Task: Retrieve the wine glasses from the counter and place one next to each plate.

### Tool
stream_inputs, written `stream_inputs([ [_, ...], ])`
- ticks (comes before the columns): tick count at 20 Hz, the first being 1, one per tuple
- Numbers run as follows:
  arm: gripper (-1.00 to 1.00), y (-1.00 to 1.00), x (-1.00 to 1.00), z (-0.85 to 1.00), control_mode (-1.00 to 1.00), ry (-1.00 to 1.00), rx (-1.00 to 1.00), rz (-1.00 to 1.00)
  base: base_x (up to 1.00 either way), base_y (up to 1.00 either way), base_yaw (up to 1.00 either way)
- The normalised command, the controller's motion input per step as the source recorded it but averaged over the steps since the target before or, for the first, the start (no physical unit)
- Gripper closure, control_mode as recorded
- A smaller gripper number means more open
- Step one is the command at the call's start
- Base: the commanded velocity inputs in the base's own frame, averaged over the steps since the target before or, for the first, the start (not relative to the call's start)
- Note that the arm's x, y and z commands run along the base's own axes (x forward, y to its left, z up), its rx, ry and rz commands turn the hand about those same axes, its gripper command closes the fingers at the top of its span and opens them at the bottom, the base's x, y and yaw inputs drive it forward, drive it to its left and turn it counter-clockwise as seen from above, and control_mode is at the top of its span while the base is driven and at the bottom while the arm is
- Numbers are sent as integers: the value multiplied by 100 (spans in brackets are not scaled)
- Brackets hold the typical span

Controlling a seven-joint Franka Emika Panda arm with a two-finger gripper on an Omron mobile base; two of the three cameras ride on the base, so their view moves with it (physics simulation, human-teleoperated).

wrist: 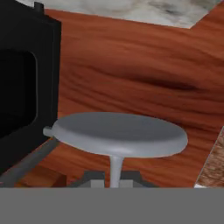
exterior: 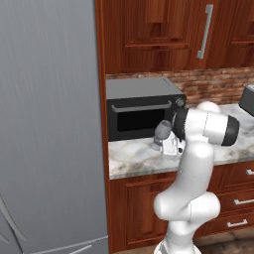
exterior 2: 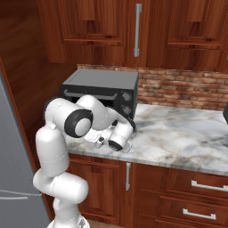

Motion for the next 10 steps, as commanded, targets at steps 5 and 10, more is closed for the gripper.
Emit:
stream_inputs([
  [5,100,-2,-68,100,-100,-9,1,-5,0,0,0],
  [10,100,-18,-64,100,-100,13,0,-12,0,0,0],
])
